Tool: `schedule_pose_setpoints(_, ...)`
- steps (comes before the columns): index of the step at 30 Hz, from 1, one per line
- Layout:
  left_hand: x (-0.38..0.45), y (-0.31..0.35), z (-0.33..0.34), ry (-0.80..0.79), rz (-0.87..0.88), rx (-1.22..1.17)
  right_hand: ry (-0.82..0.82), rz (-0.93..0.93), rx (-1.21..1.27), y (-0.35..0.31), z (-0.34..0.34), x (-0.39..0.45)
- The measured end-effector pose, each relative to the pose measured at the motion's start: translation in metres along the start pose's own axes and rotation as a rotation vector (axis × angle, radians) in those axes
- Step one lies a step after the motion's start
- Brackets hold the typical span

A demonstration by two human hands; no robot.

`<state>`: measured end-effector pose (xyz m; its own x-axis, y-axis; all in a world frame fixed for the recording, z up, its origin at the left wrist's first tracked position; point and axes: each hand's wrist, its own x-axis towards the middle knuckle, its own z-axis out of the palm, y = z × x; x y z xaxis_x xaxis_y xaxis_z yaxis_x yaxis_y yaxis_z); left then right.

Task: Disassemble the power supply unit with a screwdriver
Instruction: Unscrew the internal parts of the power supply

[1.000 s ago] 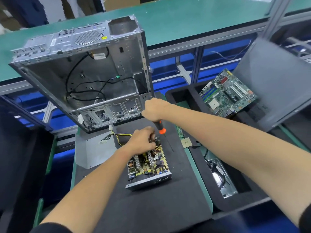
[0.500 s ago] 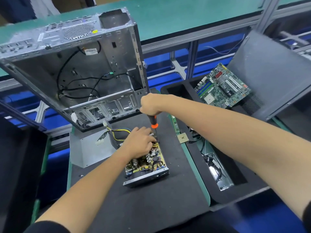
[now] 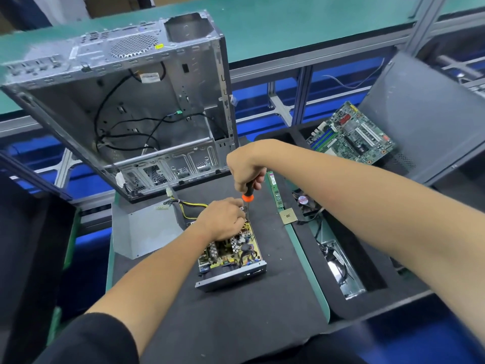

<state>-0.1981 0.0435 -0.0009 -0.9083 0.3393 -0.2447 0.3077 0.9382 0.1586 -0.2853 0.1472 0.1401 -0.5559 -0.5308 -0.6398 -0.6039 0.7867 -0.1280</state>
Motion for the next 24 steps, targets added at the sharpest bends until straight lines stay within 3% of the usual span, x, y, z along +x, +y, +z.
schedule_pose_setpoints(24, 0.0056, -0.0039, 0.0084, 0.03, -0.007, -0.015, 0.014, -0.035, 0.012, -0.0001, 0.0043, 0.0017)
